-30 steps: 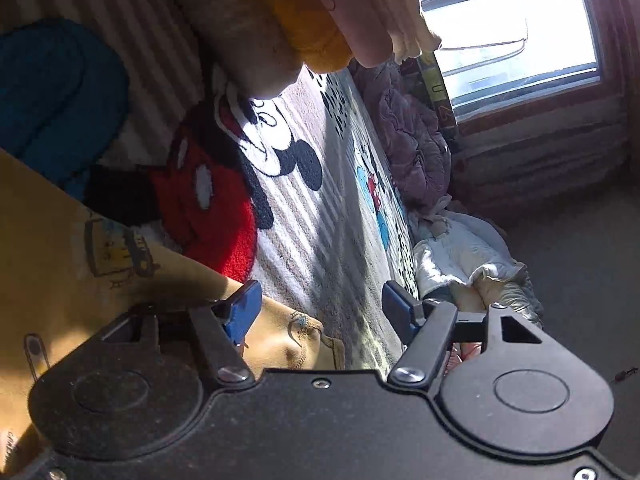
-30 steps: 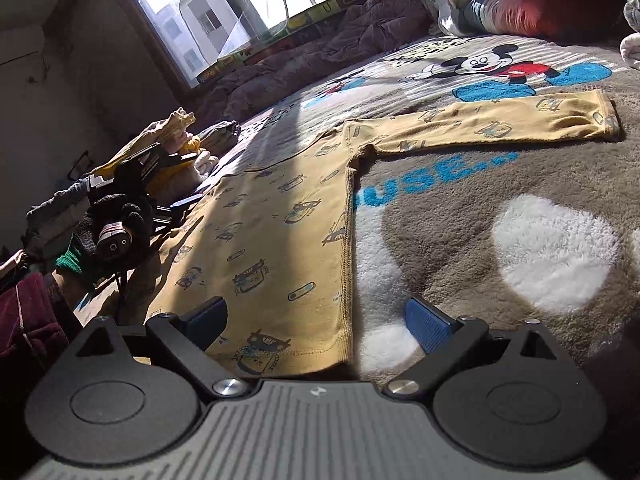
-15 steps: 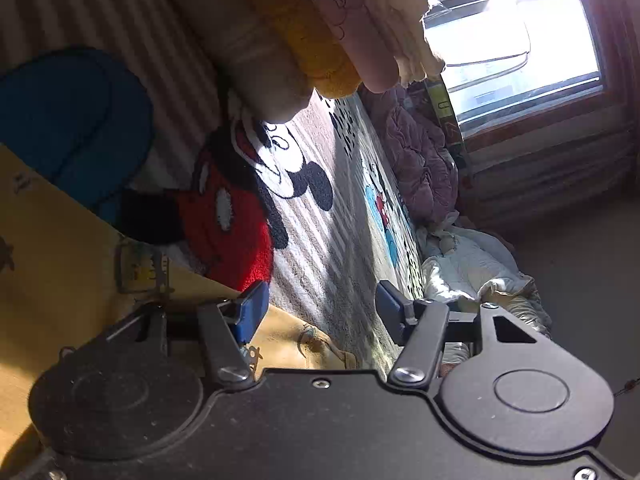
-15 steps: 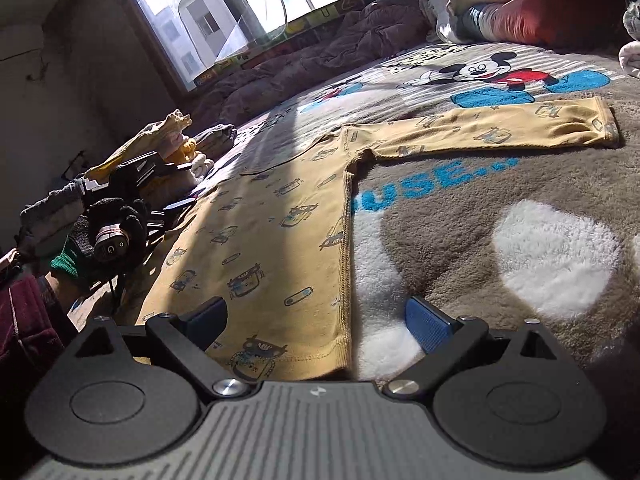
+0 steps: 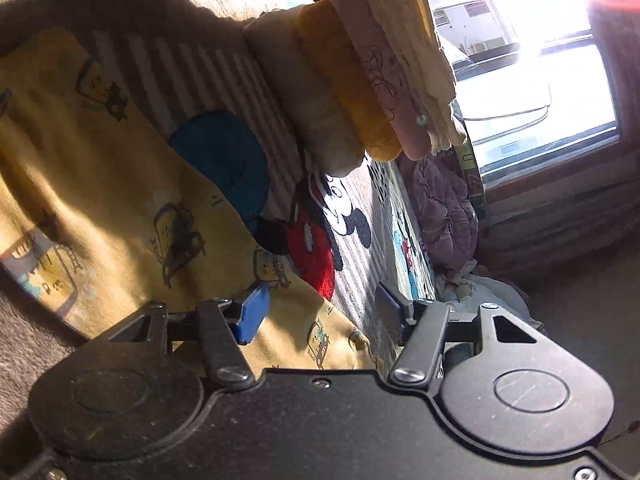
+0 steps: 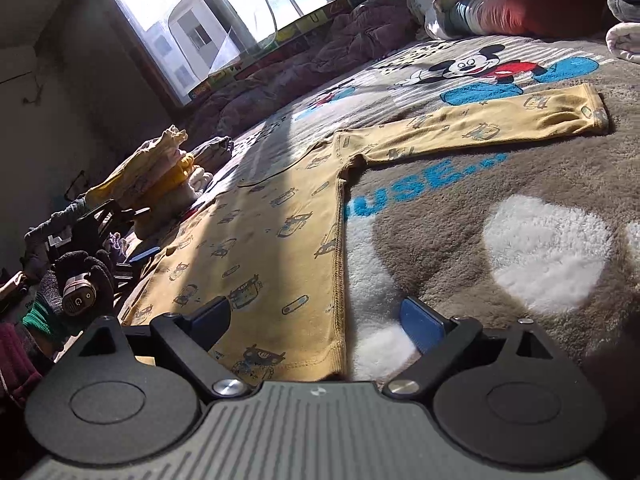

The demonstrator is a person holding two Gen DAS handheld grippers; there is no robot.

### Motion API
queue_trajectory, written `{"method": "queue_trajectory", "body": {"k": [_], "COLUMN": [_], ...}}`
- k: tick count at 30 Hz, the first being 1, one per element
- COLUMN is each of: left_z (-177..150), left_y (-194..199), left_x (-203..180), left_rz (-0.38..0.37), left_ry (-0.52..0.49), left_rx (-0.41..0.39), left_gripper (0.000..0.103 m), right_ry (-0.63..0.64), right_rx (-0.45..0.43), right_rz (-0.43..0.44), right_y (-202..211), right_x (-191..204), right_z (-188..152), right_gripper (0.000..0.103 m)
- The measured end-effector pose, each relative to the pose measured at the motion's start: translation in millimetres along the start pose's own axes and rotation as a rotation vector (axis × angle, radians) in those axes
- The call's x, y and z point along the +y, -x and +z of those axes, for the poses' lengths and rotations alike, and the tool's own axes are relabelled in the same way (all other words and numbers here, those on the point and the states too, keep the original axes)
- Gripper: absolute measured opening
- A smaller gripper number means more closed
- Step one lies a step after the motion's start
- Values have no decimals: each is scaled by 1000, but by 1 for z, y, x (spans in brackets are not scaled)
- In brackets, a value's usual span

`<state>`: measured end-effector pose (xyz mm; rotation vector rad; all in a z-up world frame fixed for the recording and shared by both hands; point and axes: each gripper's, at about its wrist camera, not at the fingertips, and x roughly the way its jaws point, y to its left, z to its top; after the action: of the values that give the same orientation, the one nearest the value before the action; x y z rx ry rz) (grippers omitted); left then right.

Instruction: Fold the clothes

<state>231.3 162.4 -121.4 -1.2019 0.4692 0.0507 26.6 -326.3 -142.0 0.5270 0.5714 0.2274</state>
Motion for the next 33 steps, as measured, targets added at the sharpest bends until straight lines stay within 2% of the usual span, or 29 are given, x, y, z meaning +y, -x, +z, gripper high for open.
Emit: {"method": "queue_trajectory", "body": {"k": [4, 7, 8, 13, 18, 21, 23, 27, 33], "left_z": [20, 22, 18, -7, -44, -73, -97, -131, -155], "left_y": [40, 68, 71, 87, 81, 73, 66, 60, 50], "left_x": [15, 18, 14, -7, -42, -61, -73, -83, -82], "left_rz": [96, 154, 142, 78, -4, -33, -56, -76, -85], "left_ry": [4, -2, -15, -79, -210, -324, -415, -511, -567], "left_rx": [-186, -300, -295, -268, -113, 2, 93, 181, 232], "left_gripper": [61, 67, 71, 74, 83, 83, 83, 83, 83], "right_ry": [-14, -40, -50, -83, -120, -120, -108, -65, -93], "right_rx": [-5, -7, -9, -30, -63, -46, -31, -4, 22], "right_rz": [0, 11, 15, 8, -32, -59, -65, -52, -48], "right_y": [3, 5, 6, 12, 22, 25, 27, 27, 33], "right_x": [-2, -8, -10, -13, -17, -19, -19, -14, -9], "right_z": [0, 2, 2, 3, 6, 5, 3, 0, -8], "right_gripper": [87, 83, 82, 78, 75, 63, 60, 56, 54]}}
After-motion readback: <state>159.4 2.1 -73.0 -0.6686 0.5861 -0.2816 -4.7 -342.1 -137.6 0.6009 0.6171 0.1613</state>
